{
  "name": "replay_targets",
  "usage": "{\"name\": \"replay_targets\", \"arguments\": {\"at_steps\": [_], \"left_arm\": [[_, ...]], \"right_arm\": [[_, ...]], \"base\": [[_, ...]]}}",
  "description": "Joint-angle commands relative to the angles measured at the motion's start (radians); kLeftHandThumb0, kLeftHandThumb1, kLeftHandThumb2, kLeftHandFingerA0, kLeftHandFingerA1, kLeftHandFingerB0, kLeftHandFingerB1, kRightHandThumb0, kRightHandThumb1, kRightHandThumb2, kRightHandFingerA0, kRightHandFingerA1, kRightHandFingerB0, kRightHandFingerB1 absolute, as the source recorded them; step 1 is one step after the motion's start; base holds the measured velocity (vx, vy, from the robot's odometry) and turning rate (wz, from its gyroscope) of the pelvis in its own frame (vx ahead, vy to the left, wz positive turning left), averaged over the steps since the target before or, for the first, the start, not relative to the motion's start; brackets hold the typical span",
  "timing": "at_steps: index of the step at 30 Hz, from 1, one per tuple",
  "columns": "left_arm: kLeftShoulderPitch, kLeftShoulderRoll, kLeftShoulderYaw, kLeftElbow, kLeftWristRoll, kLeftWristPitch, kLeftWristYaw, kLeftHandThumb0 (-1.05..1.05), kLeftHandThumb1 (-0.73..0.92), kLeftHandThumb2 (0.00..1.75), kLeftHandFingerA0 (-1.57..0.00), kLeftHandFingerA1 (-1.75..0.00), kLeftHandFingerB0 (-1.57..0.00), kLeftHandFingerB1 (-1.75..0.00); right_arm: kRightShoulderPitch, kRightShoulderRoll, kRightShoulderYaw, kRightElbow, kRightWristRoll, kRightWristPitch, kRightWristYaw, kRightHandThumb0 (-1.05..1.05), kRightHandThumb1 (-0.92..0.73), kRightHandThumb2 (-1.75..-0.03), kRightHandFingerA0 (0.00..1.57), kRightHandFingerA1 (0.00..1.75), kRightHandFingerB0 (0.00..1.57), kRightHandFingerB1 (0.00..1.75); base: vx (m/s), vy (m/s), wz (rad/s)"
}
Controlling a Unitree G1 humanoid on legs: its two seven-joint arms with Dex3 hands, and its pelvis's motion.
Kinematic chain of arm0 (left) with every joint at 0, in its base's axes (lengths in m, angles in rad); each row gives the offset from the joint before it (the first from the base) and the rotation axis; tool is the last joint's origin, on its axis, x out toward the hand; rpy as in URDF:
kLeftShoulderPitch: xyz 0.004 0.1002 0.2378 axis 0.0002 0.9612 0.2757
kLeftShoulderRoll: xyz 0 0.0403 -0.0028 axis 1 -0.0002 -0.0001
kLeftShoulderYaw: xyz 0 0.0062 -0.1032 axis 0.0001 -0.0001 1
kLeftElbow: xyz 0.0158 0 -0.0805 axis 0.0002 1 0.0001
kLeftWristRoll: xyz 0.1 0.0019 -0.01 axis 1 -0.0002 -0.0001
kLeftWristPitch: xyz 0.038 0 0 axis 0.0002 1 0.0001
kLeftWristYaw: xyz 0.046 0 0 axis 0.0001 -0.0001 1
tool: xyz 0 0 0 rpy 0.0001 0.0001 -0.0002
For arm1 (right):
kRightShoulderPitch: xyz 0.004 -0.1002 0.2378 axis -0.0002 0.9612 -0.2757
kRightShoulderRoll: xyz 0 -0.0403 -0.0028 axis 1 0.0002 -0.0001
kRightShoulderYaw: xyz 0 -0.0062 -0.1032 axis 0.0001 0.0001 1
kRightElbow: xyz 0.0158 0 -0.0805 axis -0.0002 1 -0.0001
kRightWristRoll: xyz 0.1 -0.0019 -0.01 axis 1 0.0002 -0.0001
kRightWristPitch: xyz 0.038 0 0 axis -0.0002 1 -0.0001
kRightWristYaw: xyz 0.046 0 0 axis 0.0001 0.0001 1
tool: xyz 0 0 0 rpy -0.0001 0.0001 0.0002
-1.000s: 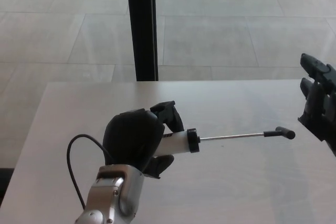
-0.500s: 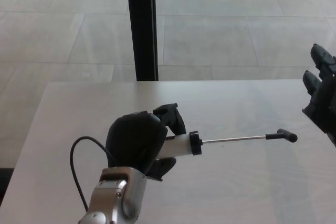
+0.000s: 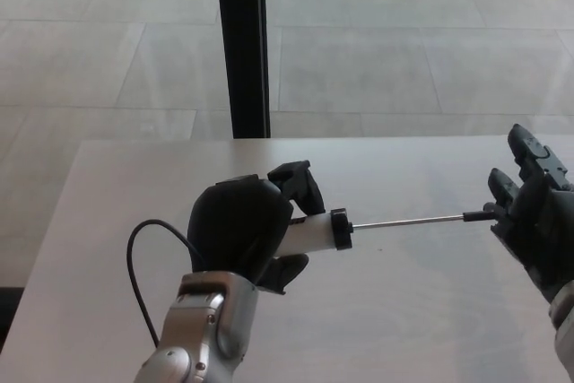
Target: The robot uses its left hand to lift the air pump kept on the middle of the desk and use the right hand to compress the handle
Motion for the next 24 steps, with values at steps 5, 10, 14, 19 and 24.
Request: {"name": "replay_targets", "arguments": {"at_steps": [5, 10, 14, 19, 24], "left_arm": [[-0.007, -0.006, 0.005, 0.019, -0.009, -0.002, 0.025, -0.1, 0.55, 1.07, -0.88, -1.75, -0.77, -1.54], [0.001, 0.006, -0.009, 0.021, 0.006, -0.008, 0.037, -0.11, 0.59, 1.02, -0.85, -1.61, -0.79, -1.38], [0.008, 0.01, -0.013, 0.016, 0.009, -0.004, 0.043, -0.14, 0.59, 0.98, -0.86, -1.55, -0.84, -1.22], [0.0, 0.005, -0.008, 0.027, -0.009, -0.017, 0.052, -0.12, 0.58, 1.01, -0.87, -1.7, -0.77, -1.41], [-0.015, 0.021, -0.02, 0.029, 0.014, -0.008, 0.046, -0.16, 0.62, 0.94, -0.8, -1.56, -0.78, -1.28]], "right_arm": [[-0.038, 0.011, 0.011, -0.01, 0.01, 0.018, -0.022, -1.04, -0.92, -1.33, 0.0, 0.06, 0.0, 0.0], [-0.065, -0.002, 0.024, -0.019, 0.001, 0.033, -0.018, -1.05, -0.91, -1.33, 0.0, 0.06, 0.0, 0.0], [-0.092, -0.013, 0.064, -0.035, -0.038, 0.042, -0.026, -1.03, -0.91, -1.33, 0.0, 0.05, 0.02, 0.01], [-0.076, -0.054, 0.123, -0.073, -0.066, 0.064, 0.0, -0.96, -0.92, -1.34, 0.0, 0.09, 0.0, 0.05], [-0.044, -0.082, 0.158, -0.116, -0.058, 0.1, 0.033, -1.01, -0.92, -1.34, 0.0, 0.09, 0.0, 0.04]], "base": [[0.0, 0.0, 0.0], [0.0, 0.0, 0.0], [0.0, 0.0, 0.0], [0.0, 0.0, 0.0], [0.0, 0.0, 0.0]]}}
